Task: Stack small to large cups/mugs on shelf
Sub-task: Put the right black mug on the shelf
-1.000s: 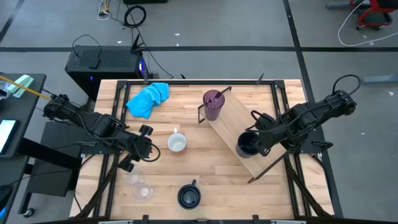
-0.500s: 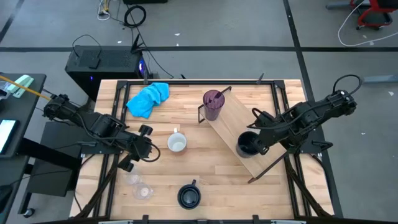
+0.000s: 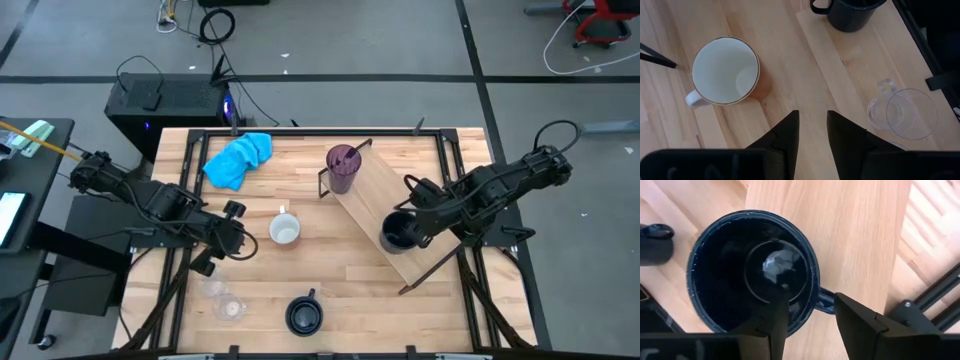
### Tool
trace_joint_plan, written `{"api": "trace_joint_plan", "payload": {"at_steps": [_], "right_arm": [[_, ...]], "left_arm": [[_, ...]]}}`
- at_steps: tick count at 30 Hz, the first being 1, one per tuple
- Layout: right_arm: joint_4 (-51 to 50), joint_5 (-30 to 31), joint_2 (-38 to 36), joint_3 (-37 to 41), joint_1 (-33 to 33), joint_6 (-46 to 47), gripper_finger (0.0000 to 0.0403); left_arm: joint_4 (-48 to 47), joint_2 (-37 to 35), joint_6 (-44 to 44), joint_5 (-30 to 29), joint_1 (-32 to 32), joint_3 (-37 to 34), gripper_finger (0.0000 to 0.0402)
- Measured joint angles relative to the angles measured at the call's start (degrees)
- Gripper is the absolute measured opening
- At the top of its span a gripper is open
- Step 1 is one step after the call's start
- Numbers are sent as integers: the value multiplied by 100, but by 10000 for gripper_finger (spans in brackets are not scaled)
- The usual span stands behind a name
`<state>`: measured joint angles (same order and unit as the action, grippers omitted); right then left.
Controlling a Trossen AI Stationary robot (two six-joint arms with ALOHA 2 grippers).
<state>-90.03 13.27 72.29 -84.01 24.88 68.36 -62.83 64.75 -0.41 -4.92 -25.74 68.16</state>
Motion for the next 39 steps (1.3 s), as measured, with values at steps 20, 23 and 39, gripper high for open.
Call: {"api": "trace_joint_plan", "payload": {"at_steps": [20,23,39], "right_arm": [[2,490,-624,291,0,-970,108],[1,490,-801,561,0,-996,95],[260,380,-1766,1850,0,-1010,32]], "left_arm": [[-2,-2,193,-1,2,0,107],[-2,-2,261,-1,0,0,107],[2,-2,414,-2,17,0,107]]}}
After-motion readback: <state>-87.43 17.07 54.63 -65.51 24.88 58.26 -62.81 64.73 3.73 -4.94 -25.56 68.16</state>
